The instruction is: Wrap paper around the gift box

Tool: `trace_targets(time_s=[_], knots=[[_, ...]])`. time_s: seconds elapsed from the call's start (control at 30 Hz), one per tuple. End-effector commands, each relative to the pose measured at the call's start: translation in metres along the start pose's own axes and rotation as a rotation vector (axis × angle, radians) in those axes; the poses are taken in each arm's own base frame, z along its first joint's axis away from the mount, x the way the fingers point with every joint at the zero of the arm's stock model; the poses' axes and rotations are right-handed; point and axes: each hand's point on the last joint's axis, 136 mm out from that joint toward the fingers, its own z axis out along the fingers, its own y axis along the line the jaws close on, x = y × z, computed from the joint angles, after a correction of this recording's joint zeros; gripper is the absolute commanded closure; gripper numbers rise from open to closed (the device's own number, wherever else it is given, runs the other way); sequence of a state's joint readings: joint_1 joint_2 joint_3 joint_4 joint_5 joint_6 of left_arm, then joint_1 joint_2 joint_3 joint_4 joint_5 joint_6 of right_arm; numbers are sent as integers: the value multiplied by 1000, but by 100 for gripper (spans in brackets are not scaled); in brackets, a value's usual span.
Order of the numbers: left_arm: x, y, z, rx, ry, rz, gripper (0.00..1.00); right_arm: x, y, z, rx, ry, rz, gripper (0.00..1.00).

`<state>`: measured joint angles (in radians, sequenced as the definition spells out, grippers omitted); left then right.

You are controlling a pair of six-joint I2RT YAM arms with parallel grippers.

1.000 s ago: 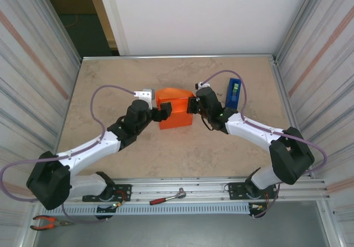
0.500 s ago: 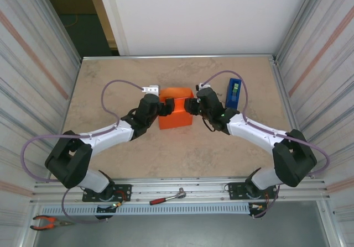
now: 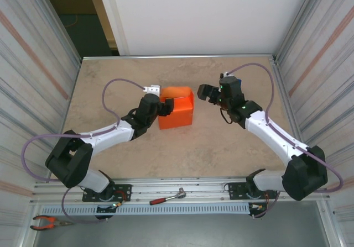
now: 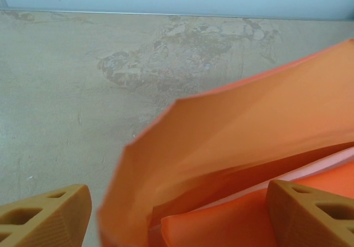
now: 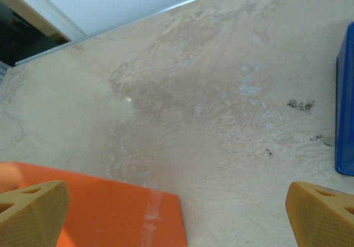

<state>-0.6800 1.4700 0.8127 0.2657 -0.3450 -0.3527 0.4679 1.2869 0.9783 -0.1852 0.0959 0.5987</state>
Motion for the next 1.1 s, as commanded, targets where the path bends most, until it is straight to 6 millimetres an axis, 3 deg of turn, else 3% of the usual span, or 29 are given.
trace_targets(time_s=[0.0,0.07,0.33,0.53,0.6,0.73,0.77,0.8,0.83,0.87,0.9,0.93,1.03,1.07], knots=[[5,9,5,-36,12,50,18,27,22,-5,-155,81,-14,2],[5,9,5,-35,14,58,18,32,28,-6,-182,69,-27,1],[8,7,8,-30,26,74,20,43,45,6,-142,86,-101,21],[10,7,9,-28,34,81,21,32,55,24,-110,96,-133,34],[12,7,10,-26,37,82,21,28,58,29,-100,103,-151,45],[13,6,10,-23,40,78,21,19,65,34,-109,106,-174,95],[13,6,10,-24,42,77,21,18,67,34,-113,111,-177,97],[14,6,10,-24,42,77,21,17,68,34,-117,113,-180,91],[14,6,10,-22,43,79,21,16,70,34,-122,117,-182,75],[14,6,10,-21,43,79,22,16,70,35,-121,117,-180,47],[13,6,10,-20,43,79,21,14,70,35,-118,114,-176,28],[13,6,10,-21,42,78,21,14,70,35,-117,115,-174,32],[13,5,11,-16,45,80,22,14,74,36,-140,122,-174,100],[13,4,11,-16,45,80,22,13,75,36,-145,121,-174,100]])
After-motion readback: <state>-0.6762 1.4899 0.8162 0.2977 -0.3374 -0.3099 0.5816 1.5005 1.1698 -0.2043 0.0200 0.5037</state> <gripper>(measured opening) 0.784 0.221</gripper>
